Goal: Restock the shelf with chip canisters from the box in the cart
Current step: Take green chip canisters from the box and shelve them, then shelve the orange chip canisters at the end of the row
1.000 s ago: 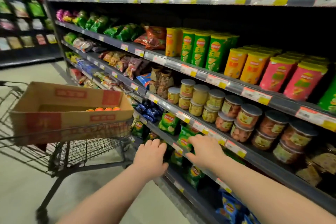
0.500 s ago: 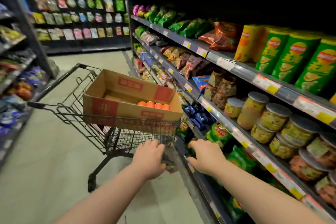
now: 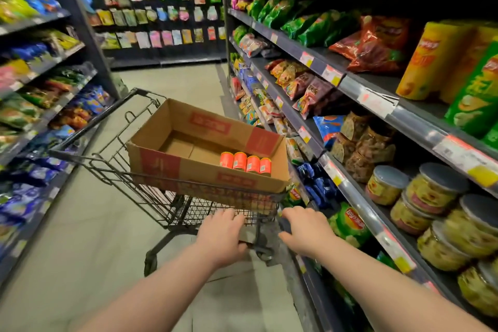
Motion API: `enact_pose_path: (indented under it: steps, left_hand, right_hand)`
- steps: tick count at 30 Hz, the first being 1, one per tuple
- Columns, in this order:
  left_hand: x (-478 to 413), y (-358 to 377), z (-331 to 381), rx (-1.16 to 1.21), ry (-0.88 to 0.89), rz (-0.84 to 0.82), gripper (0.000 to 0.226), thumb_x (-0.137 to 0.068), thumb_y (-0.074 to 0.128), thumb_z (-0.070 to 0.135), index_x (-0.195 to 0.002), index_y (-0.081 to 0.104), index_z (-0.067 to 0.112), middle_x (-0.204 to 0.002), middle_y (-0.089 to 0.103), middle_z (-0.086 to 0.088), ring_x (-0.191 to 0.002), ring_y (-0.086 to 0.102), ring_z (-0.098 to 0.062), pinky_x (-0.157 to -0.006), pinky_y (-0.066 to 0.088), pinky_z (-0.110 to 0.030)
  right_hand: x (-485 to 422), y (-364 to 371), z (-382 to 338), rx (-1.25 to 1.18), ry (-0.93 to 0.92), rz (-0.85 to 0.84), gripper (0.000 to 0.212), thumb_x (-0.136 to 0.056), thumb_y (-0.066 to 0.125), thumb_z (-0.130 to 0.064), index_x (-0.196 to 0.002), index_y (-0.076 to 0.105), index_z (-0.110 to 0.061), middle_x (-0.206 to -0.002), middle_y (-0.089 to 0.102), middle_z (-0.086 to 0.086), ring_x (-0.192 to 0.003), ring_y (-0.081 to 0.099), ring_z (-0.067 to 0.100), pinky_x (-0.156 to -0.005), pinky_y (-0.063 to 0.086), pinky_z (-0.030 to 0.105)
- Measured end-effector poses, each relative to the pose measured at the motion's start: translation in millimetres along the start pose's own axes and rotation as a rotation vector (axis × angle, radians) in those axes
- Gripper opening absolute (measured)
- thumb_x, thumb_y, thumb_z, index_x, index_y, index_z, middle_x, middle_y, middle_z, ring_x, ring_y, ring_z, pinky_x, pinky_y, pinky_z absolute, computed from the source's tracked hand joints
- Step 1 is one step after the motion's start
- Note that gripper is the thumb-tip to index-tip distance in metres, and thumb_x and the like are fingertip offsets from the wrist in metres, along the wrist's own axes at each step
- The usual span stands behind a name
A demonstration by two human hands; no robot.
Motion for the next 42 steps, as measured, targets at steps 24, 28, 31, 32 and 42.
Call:
enact_pose_path:
  steps: [24,28,31,32,42]
  left_hand:
    - [-179.7,-0.8,-125.5,0.013,0.081,-0.057,0.058,-0.085,0.052,0.049,-0.134,0.04,0.02,-0.132,0.044,-0.005,-0.123,0.041,-0.027,-0.101,0.037,-0.04]
    - [-210.0,-4.0,-171.4,0.029,0.085,-0.07,0.055,-0.086,0.053,0.048,-0.133,0.042,0.021,-0.132,0.045,-0.003,-0.122,0.043,-0.024,-0.102,0.039,-0.04]
    - [-229.7,-0.8,-199.1,0.033,0.087,-0.092,0.057,-0.087,0.053,0.049,-0.136,0.04,0.022,-0.137,0.043,-0.003,-0.126,0.041,-0.024,-0.105,0.038,-0.04]
    - [-235.5,0.7,-205.7,0.04,0.09,-0.098,0.058,-0.087,0.053,0.049,-0.137,0.039,0.022,-0.138,0.043,-0.003,-0.127,0.04,-0.023,-0.105,0.037,-0.04]
    - [-279.0,19.0,-237.8,0.128,0.084,-0.146,0.06,-0.088,0.052,0.048,-0.14,0.038,0.021,-0.138,0.043,-0.004,-0.127,0.04,-0.024,-0.106,0.037,-0.041]
  right_hand:
    - [-194.6,-17.9,-22.4,-0.091,0.103,-0.059,0.046,-0.09,0.049,-0.047,-0.13,0.047,-0.023,-0.129,0.053,0.002,-0.12,0.05,0.026,-0.098,0.042,0.038]
    - [-237.1,-17.5,-45.4,-0.112,0.13,-0.079,0.048,-0.091,0.049,-0.047,-0.133,0.045,-0.023,-0.133,0.052,0.001,-0.121,0.05,0.025,-0.098,0.042,0.037]
    - [-260.6,-14.0,-58.6,-0.138,0.154,-0.099,0.052,-0.091,0.049,-0.047,-0.137,0.042,-0.023,-0.136,0.05,0.001,-0.123,0.049,0.023,-0.102,0.041,0.039]
    - [-266.5,-12.5,-60.9,-0.139,0.163,-0.108,0.052,-0.091,0.049,-0.047,-0.137,0.041,-0.023,-0.137,0.049,0.001,-0.123,0.048,0.023,-0.103,0.041,0.04]
    - [-324.3,-6.7,-64.4,-0.11,0.18,-0.183,0.051,-0.091,0.051,-0.044,-0.137,0.042,-0.024,-0.139,0.048,-0.001,-0.125,0.047,0.022,-0.104,0.039,0.038]
Point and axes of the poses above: each hand's wrist, its own x-axis away from the middle knuckle, its own y-axis out of the palm, z = x × y, the point moved 8 cm from there along -x, towards the middle knuckle
